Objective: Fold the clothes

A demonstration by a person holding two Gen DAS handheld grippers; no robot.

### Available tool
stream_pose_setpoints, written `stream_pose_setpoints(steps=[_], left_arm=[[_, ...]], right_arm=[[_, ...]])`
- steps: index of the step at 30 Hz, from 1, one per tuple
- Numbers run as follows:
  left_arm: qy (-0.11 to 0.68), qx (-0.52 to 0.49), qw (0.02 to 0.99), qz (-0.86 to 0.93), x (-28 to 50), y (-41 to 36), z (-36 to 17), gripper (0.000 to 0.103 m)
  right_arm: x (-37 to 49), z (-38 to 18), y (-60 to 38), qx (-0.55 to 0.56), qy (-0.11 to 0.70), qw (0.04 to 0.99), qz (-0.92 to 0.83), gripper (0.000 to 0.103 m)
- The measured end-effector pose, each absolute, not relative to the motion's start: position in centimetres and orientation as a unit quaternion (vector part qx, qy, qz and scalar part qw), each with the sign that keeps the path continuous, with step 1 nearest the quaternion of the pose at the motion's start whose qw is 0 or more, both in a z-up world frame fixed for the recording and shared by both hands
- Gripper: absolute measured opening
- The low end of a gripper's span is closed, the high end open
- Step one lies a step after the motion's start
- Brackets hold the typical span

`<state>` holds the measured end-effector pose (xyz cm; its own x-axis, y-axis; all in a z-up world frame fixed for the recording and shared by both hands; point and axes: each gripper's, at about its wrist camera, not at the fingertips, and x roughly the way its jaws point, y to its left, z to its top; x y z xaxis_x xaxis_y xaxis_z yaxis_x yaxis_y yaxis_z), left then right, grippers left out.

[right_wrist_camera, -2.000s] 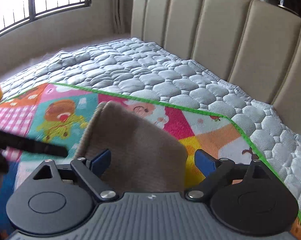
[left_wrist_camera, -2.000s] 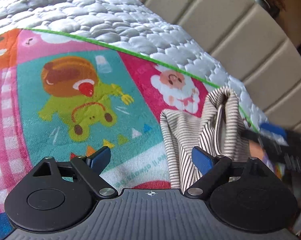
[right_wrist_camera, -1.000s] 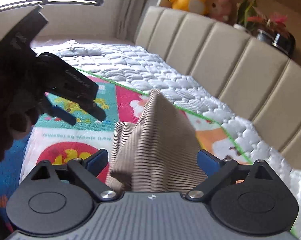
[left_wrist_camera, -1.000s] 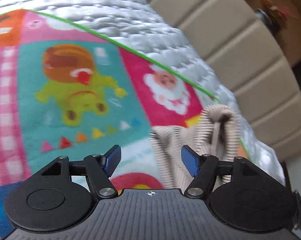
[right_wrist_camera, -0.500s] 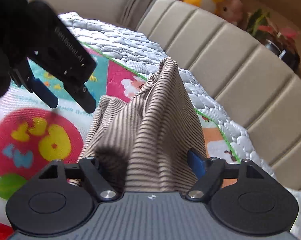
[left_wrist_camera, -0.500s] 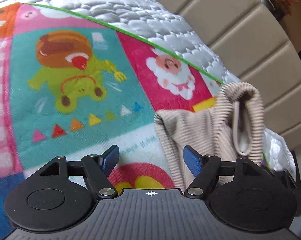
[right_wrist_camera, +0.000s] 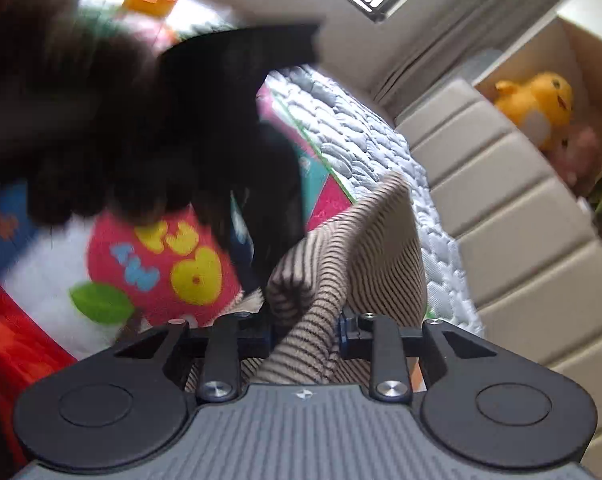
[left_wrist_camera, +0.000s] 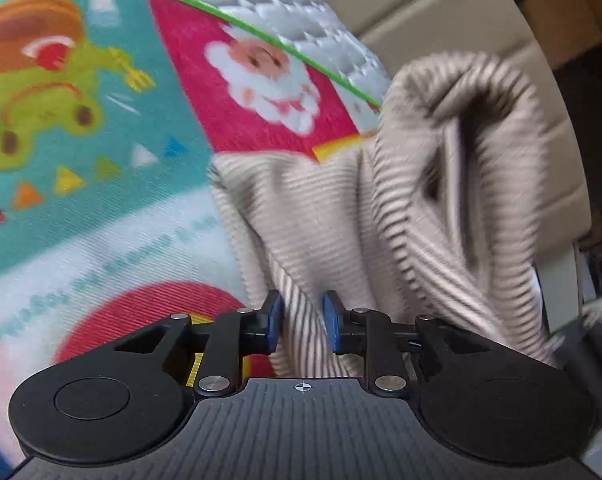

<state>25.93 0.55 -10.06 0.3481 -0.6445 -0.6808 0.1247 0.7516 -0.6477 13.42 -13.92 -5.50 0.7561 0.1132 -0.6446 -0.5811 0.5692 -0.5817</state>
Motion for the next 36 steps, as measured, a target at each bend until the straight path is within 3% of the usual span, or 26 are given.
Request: stream_pose_setpoints(steps=[5,16,20,22,26,28,31,36], left_arm=[[0.455,-0.301,0.813,-0.202,25.7,6.2,-6.9,0.046],[0.418,-0.371,0.772,-0.303,26.9,2.7,-6.6,0.047],[0.449,-0.379,0.772,-0.243,28.4,2.9,-9.1,0.049],[0.456,-0.382,0.769,-0.232,28.7,3.4,-10.0,0.05],[0.449,-0.358,0.784,-0.236,28.8,3.0,-9.6,0.052],[0.449,-0.346,0.791,-0.233,28.7,2.8,-9.6,0.054],[0.453,-0.347,0.79,-0.225,28.7,3.1,-10.0,0.056],[0.454,-0.331,0.799,-0.214,28.5,3.1,-10.1,0.058]], right_arm=[[13.0,-9.2,-10.8,-0.501,0.273,0.795,0.205,0.036],[12.8,-10.3,-9.8,-0.532,0.257,0.784,0.189,0.043],[12.4,-7.4,-11.3,-0.476,0.267,0.804,0.236,0.059],[11.9,-5.3,-12.3,-0.447,0.264,0.814,0.261,0.077],[11.8,-0.5,-14.8,-0.364,0.266,0.849,0.276,0.089],[12.0,1.2,-15.9,-0.292,0.271,0.876,0.272,0.103],[14.3,0.8,-17.4,-0.199,0.291,0.905,0.238,0.103],[19.2,-6.6,-18.6,-0.182,0.376,0.899,0.128,0.103]])
